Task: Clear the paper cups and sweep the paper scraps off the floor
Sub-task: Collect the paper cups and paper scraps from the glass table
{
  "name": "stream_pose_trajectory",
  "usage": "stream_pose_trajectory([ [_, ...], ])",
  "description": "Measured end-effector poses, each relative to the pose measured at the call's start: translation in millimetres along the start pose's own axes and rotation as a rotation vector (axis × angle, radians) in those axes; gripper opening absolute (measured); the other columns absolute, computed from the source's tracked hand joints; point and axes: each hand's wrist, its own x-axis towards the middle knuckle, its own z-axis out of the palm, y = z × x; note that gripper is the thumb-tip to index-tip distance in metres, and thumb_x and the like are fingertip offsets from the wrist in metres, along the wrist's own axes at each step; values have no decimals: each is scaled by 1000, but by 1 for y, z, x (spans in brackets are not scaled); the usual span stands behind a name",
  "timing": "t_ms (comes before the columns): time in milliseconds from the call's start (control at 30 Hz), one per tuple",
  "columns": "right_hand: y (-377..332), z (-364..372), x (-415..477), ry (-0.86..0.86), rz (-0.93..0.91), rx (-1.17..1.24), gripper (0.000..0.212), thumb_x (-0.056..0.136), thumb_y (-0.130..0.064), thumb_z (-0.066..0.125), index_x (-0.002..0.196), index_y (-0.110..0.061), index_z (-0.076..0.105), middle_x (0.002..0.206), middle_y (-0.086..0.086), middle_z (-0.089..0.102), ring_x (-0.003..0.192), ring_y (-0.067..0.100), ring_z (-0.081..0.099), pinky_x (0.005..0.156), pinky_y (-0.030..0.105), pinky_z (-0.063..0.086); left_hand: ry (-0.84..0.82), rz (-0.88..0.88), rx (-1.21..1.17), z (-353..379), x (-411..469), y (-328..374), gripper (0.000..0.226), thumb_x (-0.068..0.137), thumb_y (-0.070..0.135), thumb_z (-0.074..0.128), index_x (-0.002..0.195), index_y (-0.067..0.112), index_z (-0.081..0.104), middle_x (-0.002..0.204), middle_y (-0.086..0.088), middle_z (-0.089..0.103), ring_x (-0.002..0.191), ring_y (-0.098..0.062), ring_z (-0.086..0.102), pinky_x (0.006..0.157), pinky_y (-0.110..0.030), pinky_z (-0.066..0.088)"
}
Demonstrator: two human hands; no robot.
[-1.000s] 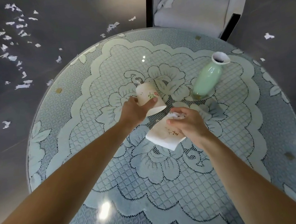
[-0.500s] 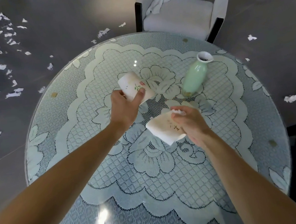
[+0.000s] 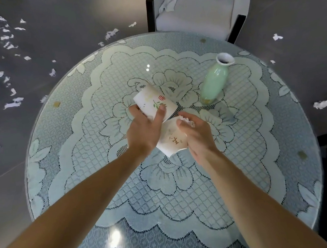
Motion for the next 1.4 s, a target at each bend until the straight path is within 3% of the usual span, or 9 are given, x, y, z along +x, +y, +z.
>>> stream_pose_trajectory([
  [133, 5, 7, 6, -16, 41, 33, 18, 93, -13, 60, 105, -26, 66, 108, 12, 68, 95, 32, 68, 79, 52, 57, 89, -19, 22, -2, 0, 1, 68, 75, 72, 36, 113, 15, 28, 83, 11, 57, 77, -20, 63, 70, -33, 51],
  [267, 1, 3, 11, 15, 37, 72, 17, 95, -15, 58, 109, -9, 63, 88, 2, 69, 77, 13, 67, 69, 26, 56, 136, 0, 74, -20, 9, -9, 69, 77, 71, 31, 117, 14, 27, 77, 13, 55, 65, -3, 55, 52, -20, 35],
  [400, -1, -9, 20, 115, 100, 10, 27, 93, -34, 58, 97, -8, 63, 69, -4, 53, 57, 8, 49, 59, 23, 46, 163, 8, 146, -44, 17, -25, 78, 78, 71, 31, 126, 10, 25, 94, 2, 59, 70, -20, 60, 57, -27, 43],
  [533, 11, -4, 22, 47, -156, -591, 45, 93, -54, 47, 91, -11, 58, 81, -2, 56, 64, 11, 51, 47, 13, 36, 164, -34, 194, -64, 18, -34, 80, 77, 72, 28, 127, 9, 24, 100, -2, 57, 80, -26, 61, 67, -33, 46],
  [667, 26, 15, 33, 20, -456, -1215, 66, 92, -64, 35, 103, -3, 57, 97, 10, 62, 86, 25, 61, 66, 32, 52, 206, -89, 136, -79, 15, -47, 78, 78, 74, 30, 127, 14, 23, 99, 2, 60, 87, -26, 62, 83, -43, 49],
  [800, 37, 32, 40, 60, -612, -1579, 48, 101, -42, 32, 103, -3, 58, 85, 9, 61, 73, 22, 55, 60, 32, 48, 257, -109, 125, -97, 14, -53, 80, 78, 75, 31, 128, 14, 24, 93, 7, 59, 83, -26, 63, 82, -48, 52],
  [1100, 10, 38, 9, -272, -189, -501, 28, 105, -26, 34, 87, -14, 52, 78, -9, 48, 70, 2, 48, 64, 14, 38, 262, -152, 125, -98, 16, -52, 75, 85, 71, 32, 129, 10, 24, 98, -1, 59, 86, -27, 58, 79, -40, 45],
  [1267, -23, 15, -8, -269, -75, -284, 41, 100, -53, 28, 64, -33, 30, 57, -16, 34, 41, -4, 31, 51, 19, 21, 171, -39, 71, -74, 15, -9, 74, 89, 68, 35, 133, 10, 22, 86, 12, 55, 81, -19, 54, 74, -29, 36],
  [1400, -43, -25, -20, -113, -123, -197, 52, 102, -51, 24, 58, -23, 23, 43, -13, 25, 38, 2, 21, 46, 21, 19, 75, 85, 49, -43, 0, 29, 61, 95, 59, 40, 132, 15, 19, 105, 10, 58, 84, -16, 59, 75, -29, 42],
])
